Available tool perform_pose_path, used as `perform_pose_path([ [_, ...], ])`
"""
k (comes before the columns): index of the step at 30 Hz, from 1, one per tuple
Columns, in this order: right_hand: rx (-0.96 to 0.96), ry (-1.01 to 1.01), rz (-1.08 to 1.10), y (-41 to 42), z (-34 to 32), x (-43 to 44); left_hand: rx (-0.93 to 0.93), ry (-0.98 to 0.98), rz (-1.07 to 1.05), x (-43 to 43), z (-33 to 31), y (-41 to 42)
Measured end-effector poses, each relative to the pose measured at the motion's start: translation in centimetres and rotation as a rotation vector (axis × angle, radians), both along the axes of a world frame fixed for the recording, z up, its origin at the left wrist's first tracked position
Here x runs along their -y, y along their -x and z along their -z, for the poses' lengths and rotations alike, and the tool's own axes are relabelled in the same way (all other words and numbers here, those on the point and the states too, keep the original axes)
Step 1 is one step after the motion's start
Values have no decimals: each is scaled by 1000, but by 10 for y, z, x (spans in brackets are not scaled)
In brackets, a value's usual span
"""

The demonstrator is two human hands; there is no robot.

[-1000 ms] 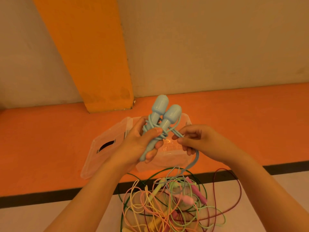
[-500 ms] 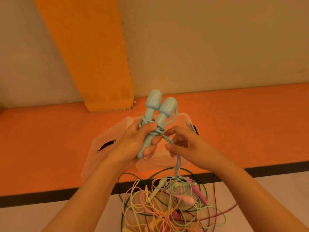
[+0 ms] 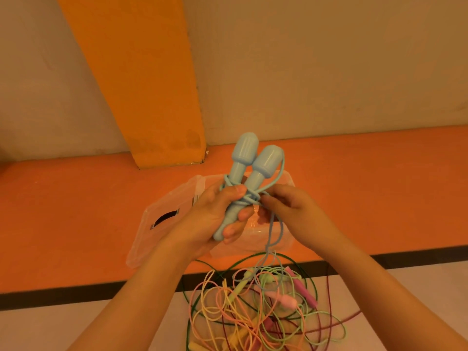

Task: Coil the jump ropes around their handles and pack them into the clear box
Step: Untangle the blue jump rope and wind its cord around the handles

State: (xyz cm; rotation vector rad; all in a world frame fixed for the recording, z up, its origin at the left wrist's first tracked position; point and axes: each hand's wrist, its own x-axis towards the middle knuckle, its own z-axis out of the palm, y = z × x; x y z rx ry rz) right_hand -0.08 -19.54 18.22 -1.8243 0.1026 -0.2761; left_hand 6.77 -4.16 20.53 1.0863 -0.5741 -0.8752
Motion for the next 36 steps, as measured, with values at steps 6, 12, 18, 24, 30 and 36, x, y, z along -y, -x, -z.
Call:
perform_pose_path([
  [6,-135,-110,-128,5,-19,-2,127,-79,-162,1,-9,-5],
  [12,-154,4,-58,14,-37,-2,201,-67,-363,-3,-36,3],
  [18,35,362,45,46,-62,1,205,-25,-549,-31,-66,4],
  [24,286,661,159,74,-93,-5,416,-242,-413,-31,-61,22],
  [30,352,749,45,72,-94,-1,626,-496,26,-21,-39,32],
  [36,237,811,-98,51,-74,-1,787,-673,254,-10,-32,38],
])
